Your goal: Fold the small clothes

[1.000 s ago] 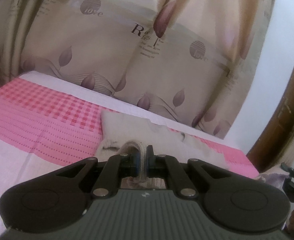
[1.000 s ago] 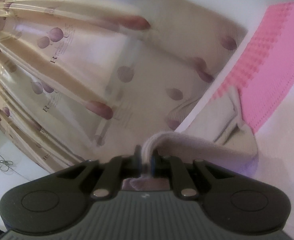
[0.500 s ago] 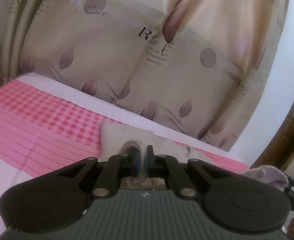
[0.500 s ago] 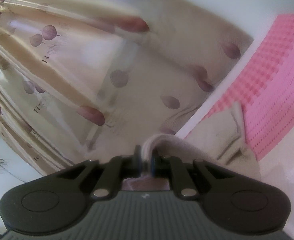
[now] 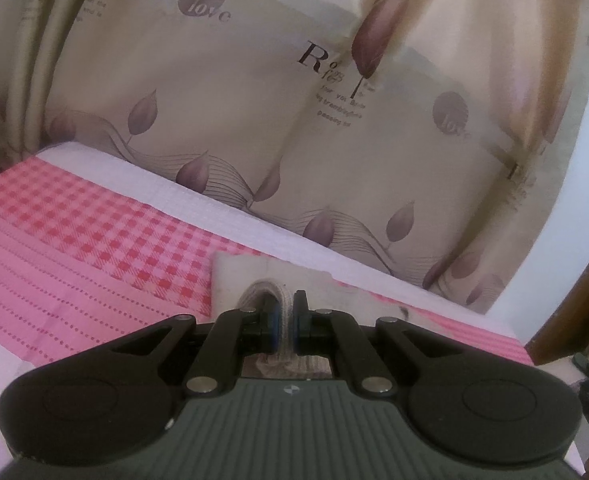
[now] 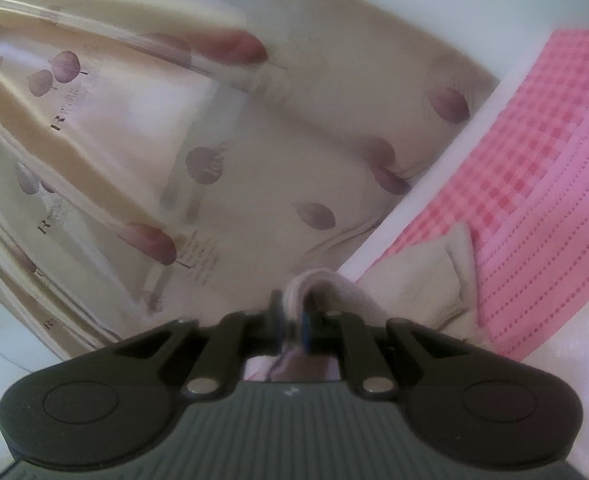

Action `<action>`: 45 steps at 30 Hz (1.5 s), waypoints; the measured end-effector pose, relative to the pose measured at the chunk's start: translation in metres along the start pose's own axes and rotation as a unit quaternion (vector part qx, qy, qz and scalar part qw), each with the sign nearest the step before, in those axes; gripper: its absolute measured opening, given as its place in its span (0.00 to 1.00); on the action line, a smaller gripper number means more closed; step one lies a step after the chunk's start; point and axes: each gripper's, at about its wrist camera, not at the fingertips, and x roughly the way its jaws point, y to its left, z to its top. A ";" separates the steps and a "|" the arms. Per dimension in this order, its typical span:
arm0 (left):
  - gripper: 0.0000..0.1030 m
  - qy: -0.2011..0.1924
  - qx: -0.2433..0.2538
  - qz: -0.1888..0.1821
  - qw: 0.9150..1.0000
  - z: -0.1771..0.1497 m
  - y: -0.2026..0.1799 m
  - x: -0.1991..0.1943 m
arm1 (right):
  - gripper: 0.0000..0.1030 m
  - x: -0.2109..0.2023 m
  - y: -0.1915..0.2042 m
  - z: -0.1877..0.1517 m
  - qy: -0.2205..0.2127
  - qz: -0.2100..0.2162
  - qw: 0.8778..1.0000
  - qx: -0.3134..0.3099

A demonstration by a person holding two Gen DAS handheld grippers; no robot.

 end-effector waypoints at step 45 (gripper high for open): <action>0.06 0.029 -0.001 0.048 0.998 0.001 0.011 0.096 | 0.64 0.075 0.001 -0.015 0.095 -0.221 0.910 -0.338</action>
